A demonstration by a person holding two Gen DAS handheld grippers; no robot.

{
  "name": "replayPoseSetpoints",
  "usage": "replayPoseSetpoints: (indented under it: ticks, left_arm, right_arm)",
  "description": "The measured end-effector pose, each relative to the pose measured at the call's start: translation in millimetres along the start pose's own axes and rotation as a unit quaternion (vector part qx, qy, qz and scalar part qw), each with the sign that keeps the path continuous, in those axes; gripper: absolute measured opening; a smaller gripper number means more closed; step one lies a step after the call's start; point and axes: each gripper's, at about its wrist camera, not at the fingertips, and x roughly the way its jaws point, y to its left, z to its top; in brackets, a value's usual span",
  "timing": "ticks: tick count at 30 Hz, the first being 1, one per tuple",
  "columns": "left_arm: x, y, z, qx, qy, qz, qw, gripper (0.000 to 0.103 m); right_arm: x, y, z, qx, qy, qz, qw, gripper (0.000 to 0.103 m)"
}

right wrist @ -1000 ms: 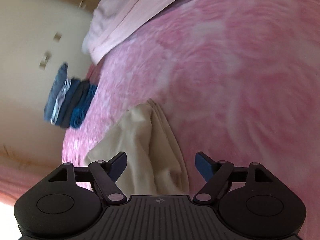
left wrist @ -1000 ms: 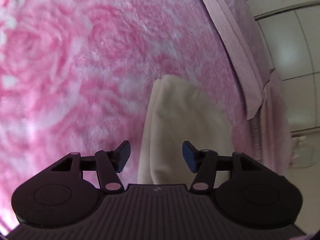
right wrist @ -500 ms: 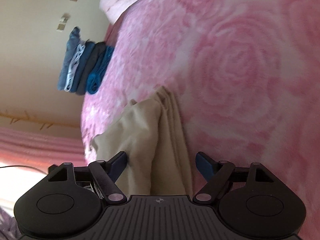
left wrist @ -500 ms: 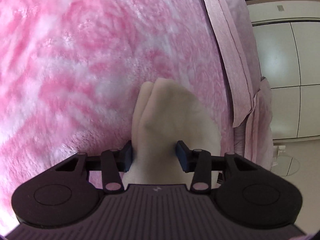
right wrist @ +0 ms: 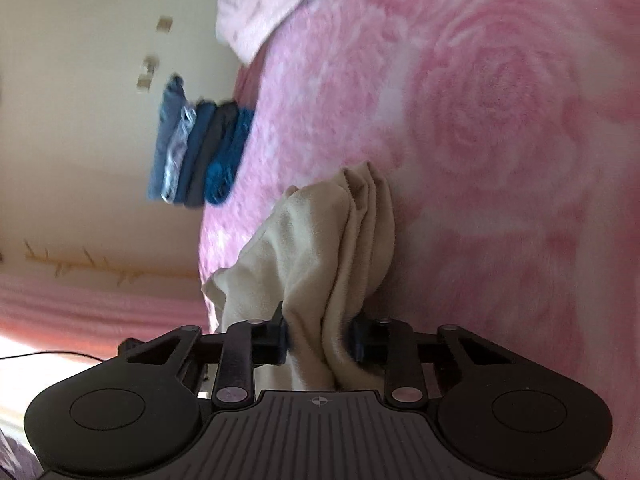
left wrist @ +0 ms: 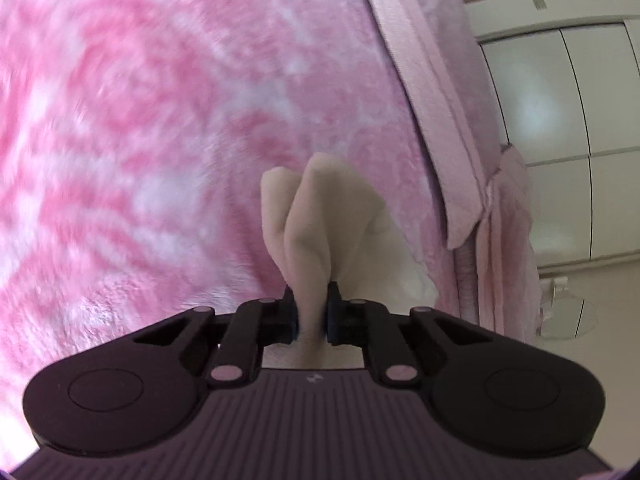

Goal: Fold clothes
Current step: 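Carry the folded sweater with both grippers to the jeans stack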

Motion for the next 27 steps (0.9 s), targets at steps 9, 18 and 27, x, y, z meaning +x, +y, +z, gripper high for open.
replayPoseSetpoints:
  ticks: [9,18,27]
  left_arm:
    - [-99,-88,38,0.068,0.032,0.004,0.9971,0.008]
    - [-183,-127,174,0.156,0.039,0.000,0.9870,0.008]
    - [-225,-97,431,0.226,0.060,-0.033,0.9717,0.008]
  right_arm:
    - [-47,114,-75,0.080,-0.094,0.026,0.992,0.027]
    - [0,239,-76,0.120,-0.151,0.051,0.980,0.027]
    - [191,352,-18,0.167,-0.252,0.076,0.950,0.027]
